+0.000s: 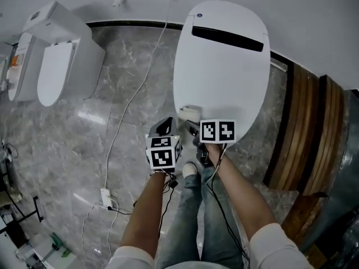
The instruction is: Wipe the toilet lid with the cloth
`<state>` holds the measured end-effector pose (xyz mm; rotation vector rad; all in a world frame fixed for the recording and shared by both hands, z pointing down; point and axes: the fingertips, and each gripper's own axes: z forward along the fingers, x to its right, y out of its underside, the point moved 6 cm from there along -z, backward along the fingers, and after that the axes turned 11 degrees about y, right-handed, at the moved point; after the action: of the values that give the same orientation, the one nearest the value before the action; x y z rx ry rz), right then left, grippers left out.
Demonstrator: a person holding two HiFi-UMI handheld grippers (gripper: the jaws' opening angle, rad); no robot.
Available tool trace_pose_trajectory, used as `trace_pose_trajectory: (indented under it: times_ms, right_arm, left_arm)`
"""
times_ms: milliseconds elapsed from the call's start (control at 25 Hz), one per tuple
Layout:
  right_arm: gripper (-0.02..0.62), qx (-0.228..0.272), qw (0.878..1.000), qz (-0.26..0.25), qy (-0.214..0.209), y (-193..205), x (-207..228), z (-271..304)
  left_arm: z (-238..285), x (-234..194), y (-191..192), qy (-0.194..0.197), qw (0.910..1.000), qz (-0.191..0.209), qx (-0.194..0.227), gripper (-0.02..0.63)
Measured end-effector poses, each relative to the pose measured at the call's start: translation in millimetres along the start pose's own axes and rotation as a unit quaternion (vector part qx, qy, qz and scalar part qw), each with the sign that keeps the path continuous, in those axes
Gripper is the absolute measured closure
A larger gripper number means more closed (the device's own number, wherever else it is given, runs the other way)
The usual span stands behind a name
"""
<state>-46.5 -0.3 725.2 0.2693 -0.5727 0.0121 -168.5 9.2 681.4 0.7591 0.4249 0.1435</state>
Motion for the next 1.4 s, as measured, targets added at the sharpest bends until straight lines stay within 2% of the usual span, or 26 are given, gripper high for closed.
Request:
trace_pose_trajectory:
  times_ms: [160, 320, 560, 720, 880, 1120, 1240, 1400]
  right_arm:
    - [0.508, -0.005, 1.0, -0.022, 0.014, 8.7, 18.1, -10.8]
    - [0.508, -0.01, 0.998, -0.039, 0.047, 18.4, 62.8, -46.1]
    - [0.508, 0.019, 0.994, 0.022, 0.106, 31.1, 152.1, -106.5]
    - [0.508, 0.032, 0.99, 0.06, 0.122, 34.7, 182.9, -124.3]
    - [0.508, 0.041, 0.988, 0.072, 0.128, 36.2, 183.0, -121.8]
    - [0.508, 0.041, 0.989, 0.079, 0.119, 38.1, 184.1, -124.4]
    - [0.508, 0.046, 0.989, 0.083, 0.114, 34.9, 178.1, -129.0]
    - [0.508, 0.072, 0.988, 0.086, 0.101, 29.3, 159.0, -135.2]
  left_arm:
    - [4.8, 18.4, 12.1, 0.02, 0.9998, -0.004, -0.005, 0.592]
    - [28.4, 70.2, 19.3, 0.069, 0.9975, -0.01, -0.015, 0.592]
    - [68.8, 149.7, 24.8, 0.14, 0.9896, 0.009, -0.031, 0.592]
    - [85.0, 182.8, 29.7, 0.169, 0.9841, 0.029, -0.046, 0.592]
    - [90.1, 188.9, 37.3, 0.173, 0.9822, 0.044, -0.058, 0.592]
    - [82.6, 177.6, 40.7, 0.167, 0.9831, 0.04, -0.064, 0.592]
    - [74.3, 169.3, 29.6, 0.166, 0.9845, 0.039, -0.042, 0.592]
    - [49.2, 150.8, 8.3, 0.169, 0.9854, 0.015, 0.003, 0.592]
